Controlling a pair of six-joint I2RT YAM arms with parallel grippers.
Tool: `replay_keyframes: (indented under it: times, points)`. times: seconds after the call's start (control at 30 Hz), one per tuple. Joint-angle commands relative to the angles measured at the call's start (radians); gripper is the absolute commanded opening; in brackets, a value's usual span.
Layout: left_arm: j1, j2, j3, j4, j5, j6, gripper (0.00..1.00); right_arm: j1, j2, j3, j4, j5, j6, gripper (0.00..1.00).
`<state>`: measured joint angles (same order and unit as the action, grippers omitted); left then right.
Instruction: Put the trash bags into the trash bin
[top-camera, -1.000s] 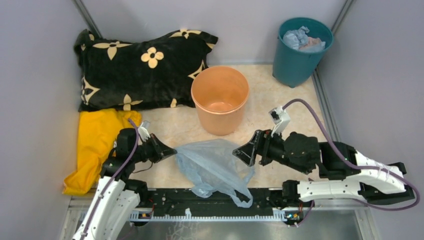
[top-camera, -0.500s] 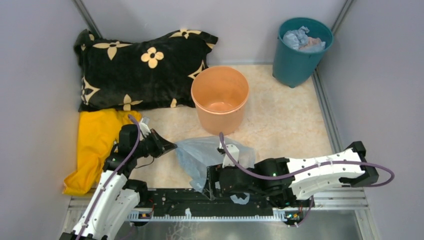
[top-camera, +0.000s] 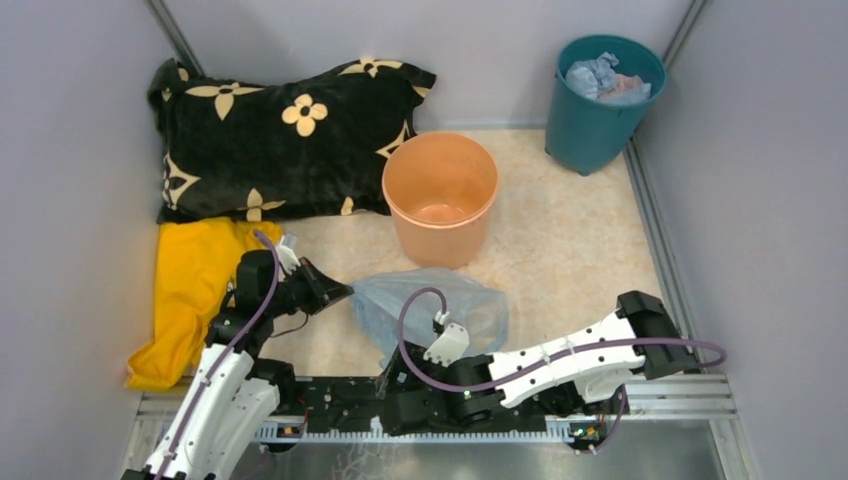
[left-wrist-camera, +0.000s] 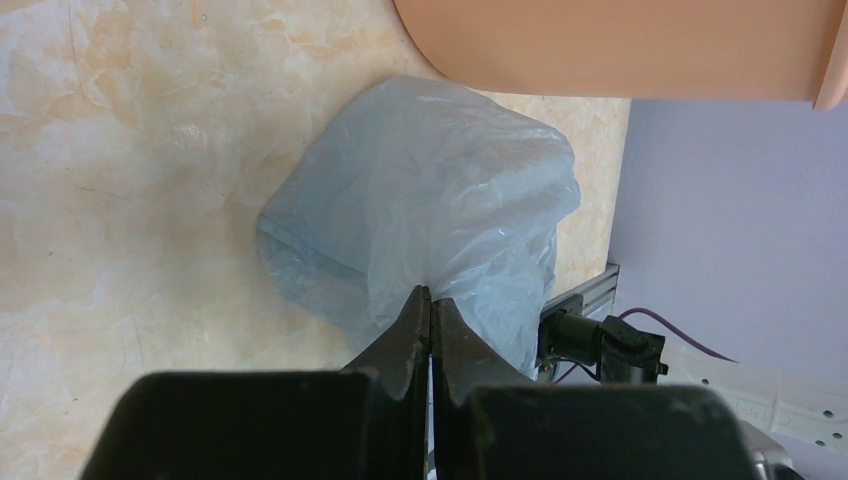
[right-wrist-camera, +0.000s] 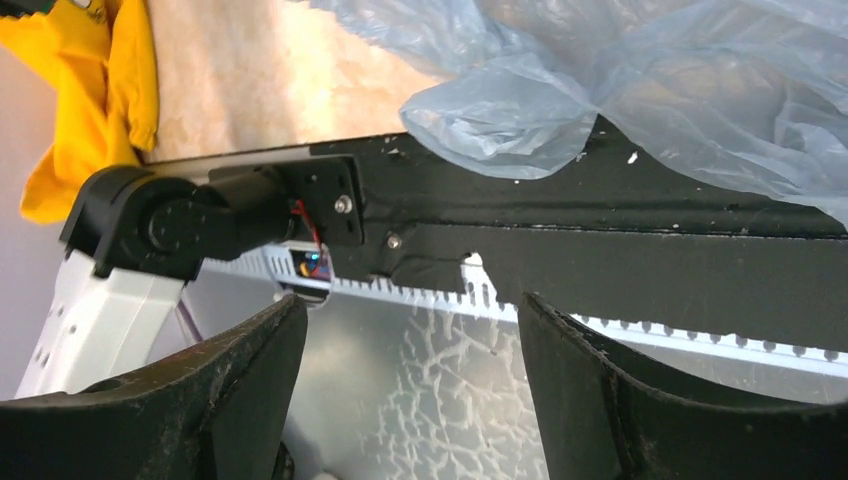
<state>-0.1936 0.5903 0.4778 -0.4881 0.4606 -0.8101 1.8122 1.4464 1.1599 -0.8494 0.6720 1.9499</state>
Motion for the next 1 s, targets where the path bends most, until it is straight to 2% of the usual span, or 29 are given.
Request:
replay_keyframes:
  times: [0.0, 0.27, 0.53, 0.97]
  points:
    - [0.006, -0.02, 0.006, 0.003, -0.007, 0.031, 0.0, 0.015, 0.035, 0.059, -0.062, 0.082, 0.249, 0.76]
    - [0.006, -0.067, -0.003, -0.034, -0.001, 0.044, 0.0, -0.002, 0.069, 0.066, -0.163, 0.132, 0.388, 0.76]
    - [0.008, -0.079, -0.02, -0.024, 0.006, 0.046, 0.0, -0.03, 0.052, -0.047, -0.103, 0.107, 0.467, 0.77]
    - [0.007, -0.072, -0.033, -0.02, 0.046, 0.057, 0.0, -0.106, 0.166, -0.055, 0.059, 0.093, 0.452, 0.8]
